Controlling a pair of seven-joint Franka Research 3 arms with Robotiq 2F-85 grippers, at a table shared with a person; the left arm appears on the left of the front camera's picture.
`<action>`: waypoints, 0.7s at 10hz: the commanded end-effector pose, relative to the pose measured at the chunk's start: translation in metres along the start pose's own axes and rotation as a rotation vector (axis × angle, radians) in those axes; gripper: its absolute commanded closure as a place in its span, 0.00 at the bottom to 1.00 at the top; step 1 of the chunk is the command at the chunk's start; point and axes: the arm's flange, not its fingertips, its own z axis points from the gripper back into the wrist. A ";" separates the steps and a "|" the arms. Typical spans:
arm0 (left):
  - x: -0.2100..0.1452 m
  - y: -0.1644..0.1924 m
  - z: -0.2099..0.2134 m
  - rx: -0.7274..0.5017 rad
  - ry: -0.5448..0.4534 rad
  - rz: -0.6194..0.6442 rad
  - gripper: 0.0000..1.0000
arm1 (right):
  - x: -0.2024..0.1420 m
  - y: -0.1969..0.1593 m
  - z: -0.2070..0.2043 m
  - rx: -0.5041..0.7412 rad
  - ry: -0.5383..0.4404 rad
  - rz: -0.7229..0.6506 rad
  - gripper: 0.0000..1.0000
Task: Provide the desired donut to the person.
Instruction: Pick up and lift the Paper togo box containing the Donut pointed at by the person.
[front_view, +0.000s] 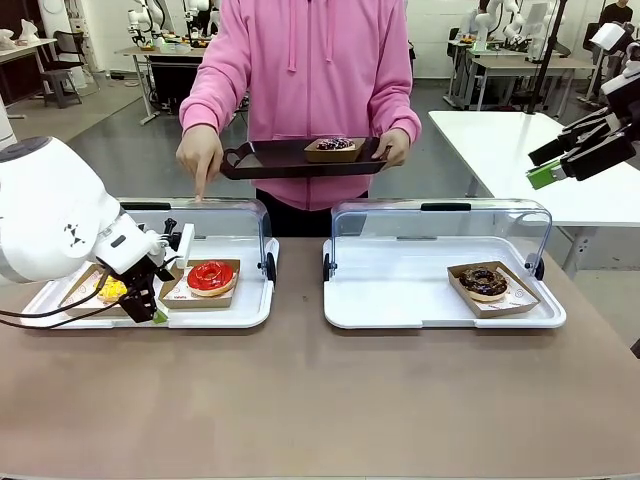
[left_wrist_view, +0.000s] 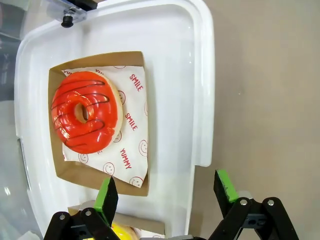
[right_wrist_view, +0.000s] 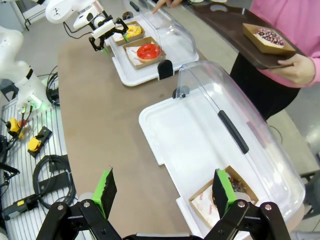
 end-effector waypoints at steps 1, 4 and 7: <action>0.002 0.010 -0.012 0.023 0.009 -0.009 0.00 | -0.001 -0.001 -0.001 0.001 -0.001 0.012 0.00; 0.002 0.016 -0.018 0.012 0.023 -0.011 0.27 | -0.001 -0.001 -0.001 0.001 -0.001 0.012 0.00; 0.000 0.016 -0.018 0.004 0.046 -0.009 1.00 | -0.001 -0.001 -0.001 0.001 -0.001 0.012 0.00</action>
